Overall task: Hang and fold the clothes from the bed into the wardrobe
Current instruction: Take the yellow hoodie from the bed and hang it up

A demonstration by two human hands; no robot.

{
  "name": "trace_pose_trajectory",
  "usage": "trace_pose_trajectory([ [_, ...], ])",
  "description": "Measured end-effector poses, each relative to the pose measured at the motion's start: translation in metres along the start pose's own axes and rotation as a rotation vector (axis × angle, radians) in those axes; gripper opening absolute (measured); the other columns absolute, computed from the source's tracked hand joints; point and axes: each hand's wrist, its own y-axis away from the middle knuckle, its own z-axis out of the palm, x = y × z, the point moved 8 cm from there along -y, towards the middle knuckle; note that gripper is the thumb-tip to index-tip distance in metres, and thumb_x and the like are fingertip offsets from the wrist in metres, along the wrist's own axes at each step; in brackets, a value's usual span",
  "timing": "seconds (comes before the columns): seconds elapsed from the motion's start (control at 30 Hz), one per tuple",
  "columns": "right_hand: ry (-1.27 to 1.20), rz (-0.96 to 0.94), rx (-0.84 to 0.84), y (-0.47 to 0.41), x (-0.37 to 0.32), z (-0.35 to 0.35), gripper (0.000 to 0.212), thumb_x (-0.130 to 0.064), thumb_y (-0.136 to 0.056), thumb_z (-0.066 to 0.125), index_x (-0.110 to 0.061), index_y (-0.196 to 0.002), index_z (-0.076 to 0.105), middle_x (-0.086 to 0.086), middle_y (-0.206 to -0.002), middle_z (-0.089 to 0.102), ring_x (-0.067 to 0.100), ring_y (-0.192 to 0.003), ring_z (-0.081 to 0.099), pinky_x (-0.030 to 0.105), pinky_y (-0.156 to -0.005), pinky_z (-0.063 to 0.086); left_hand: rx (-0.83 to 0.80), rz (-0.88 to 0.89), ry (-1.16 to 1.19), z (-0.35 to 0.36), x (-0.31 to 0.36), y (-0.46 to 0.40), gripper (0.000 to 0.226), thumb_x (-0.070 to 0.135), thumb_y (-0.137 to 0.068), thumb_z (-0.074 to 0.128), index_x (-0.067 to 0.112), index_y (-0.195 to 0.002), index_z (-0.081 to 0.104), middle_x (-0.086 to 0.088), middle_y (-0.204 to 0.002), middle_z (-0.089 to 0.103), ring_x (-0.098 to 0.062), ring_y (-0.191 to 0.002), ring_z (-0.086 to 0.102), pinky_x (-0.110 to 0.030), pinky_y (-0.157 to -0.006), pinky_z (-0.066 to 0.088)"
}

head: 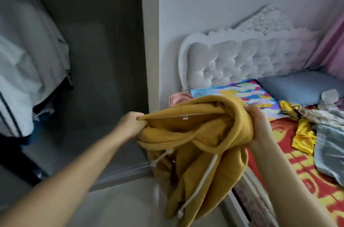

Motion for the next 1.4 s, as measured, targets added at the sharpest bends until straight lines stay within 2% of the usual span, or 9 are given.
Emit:
trace_pose_trajectory([
  [0.17,0.574,-0.213,0.226,0.019,0.041,0.035,0.029,-0.017,-0.093,0.053,-0.013,-0.121,0.061,0.01,-0.108,0.067,0.016,-0.088,0.059,0.031,-0.081,0.047,0.152,0.086,0.326,-0.089,-0.021,0.041,0.03,0.018,-0.095,0.045,0.031,-0.082,0.069,0.009,-0.076,0.065,-0.011,-0.079,0.06,-0.023,-0.059,0.041],
  [0.3,0.923,-0.533,-0.386,0.083,0.103,0.184,0.059,-0.04,-0.083,0.067,-0.032,-0.135,0.042,-0.013,-0.131,0.051,-0.004,-0.114,0.049,0.007,-0.091,0.037,0.107,0.224,0.207,-0.128,-0.017,0.062,0.025,0.02,-0.094,0.046,0.028,-0.083,0.067,0.008,-0.074,0.064,-0.012,-0.076,0.062,-0.023,-0.061,0.043],
  [0.37,1.192,-0.454,-0.633,0.111,0.175,0.244,0.071,-0.048,-0.08,0.064,-0.032,-0.143,0.034,-0.015,-0.13,0.05,0.003,-0.12,0.048,0.021,-0.101,0.04,0.101,0.245,0.156,-0.151,-0.028,0.072,0.021,0.02,-0.094,0.048,0.026,-0.086,0.067,0.007,-0.074,0.063,-0.01,-0.072,0.061,-0.02,-0.059,0.043],
  [0.57,1.356,-0.387,-0.442,0.133,0.273,0.323,0.058,-0.042,-0.092,0.049,-0.03,-0.145,0.03,-0.007,-0.145,0.034,0.018,-0.125,0.045,0.05,-0.108,0.037,0.293,0.138,0.284,-0.26,-0.09,0.089,0.02,0.018,-0.087,0.049,0.012,-0.075,0.064,0.007,-0.049,0.052,-0.009,-0.049,0.053,-0.025,-0.05,0.043],
  [0.83,1.004,-0.359,-0.319,0.09,0.241,0.4,0.021,-0.015,-0.1,0.038,-0.018,-0.09,0.056,0.002,-0.084,0.061,0.017,-0.078,0.06,0.027,-0.068,0.052,0.488,0.015,0.333,-0.35,-0.18,0.084,0.019,0.018,-0.083,0.051,0.016,-0.07,0.065,0.006,-0.051,0.055,-0.011,-0.053,0.055,-0.024,-0.051,0.044],
  [0.93,0.9,-0.462,-0.217,0.058,0.188,0.421,0.022,-0.017,-0.099,0.038,-0.014,-0.09,0.058,0.003,-0.085,0.06,0.022,-0.084,0.059,0.032,-0.071,0.047,0.56,0.032,0.13,-0.375,-0.212,0.065,0.015,0.021,-0.083,0.057,0.014,-0.076,0.069,-0.002,-0.064,0.064,-0.002,-0.053,0.056,-0.013,-0.047,0.04],
  [1.13,0.724,-0.616,-0.29,0.03,0.121,0.489,0.027,-0.019,-0.099,0.037,-0.017,-0.089,0.062,0.004,-0.082,0.062,0.015,-0.075,0.059,0.024,-0.06,0.047,0.469,-0.059,-0.454,-0.34,-0.277,-0.011,0.022,0.028,-0.092,0.053,0.007,-0.088,0.061,-0.011,-0.093,0.054,-0.028,-0.092,0.054,-0.036,-0.069,0.045],
  [1.3,0.764,-0.676,-0.352,-0.027,0.097,0.525,0.026,-0.023,-0.1,0.039,-0.023,-0.089,0.063,-0.001,-0.084,0.063,0.011,-0.077,0.061,0.016,-0.06,0.044,0.201,-0.378,0.563,-0.319,-0.287,-0.109,0.02,0.029,-0.096,0.045,0.015,-0.097,0.06,-0.013,-0.085,0.065,-0.029,-0.081,0.063,-0.04,-0.07,0.056],
  [1.4,0.843,-0.657,-0.347,-0.076,0.061,0.536,0.025,-0.026,-0.101,0.039,-0.022,-0.092,0.063,0.002,-0.089,0.064,0.015,-0.082,0.063,0.022,-0.064,0.047,0.215,-0.331,0.714,-0.33,-0.256,-0.17,0.015,0.025,-0.097,0.049,0.019,-0.093,0.062,-0.007,-0.069,0.068,-0.024,-0.07,0.065,-0.03,-0.054,0.054],
])
